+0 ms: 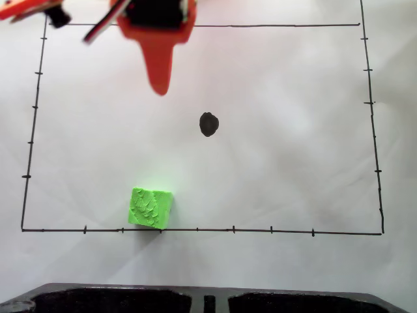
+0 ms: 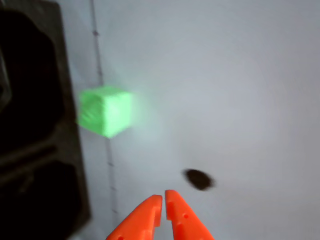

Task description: Grasp the colored block, Place it on the black dot, and then return the arm to the default position.

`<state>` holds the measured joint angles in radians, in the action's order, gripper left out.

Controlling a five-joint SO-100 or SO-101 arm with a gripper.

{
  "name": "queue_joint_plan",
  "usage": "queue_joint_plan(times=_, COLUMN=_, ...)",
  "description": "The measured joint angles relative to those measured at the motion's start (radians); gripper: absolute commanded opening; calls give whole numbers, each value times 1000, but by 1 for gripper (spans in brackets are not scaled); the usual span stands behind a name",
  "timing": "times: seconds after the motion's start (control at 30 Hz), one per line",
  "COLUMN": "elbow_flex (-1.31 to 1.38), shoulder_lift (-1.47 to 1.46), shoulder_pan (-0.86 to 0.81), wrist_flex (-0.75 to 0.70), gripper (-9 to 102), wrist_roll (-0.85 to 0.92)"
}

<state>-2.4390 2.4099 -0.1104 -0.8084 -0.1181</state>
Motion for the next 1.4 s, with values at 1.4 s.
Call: queue_joint_plan(times=1.4, elbow_flex=629, shoulder_lift=-871, shoulder_pan=-28, wrist_flex=25, gripper=29, wrist_roll=-149)
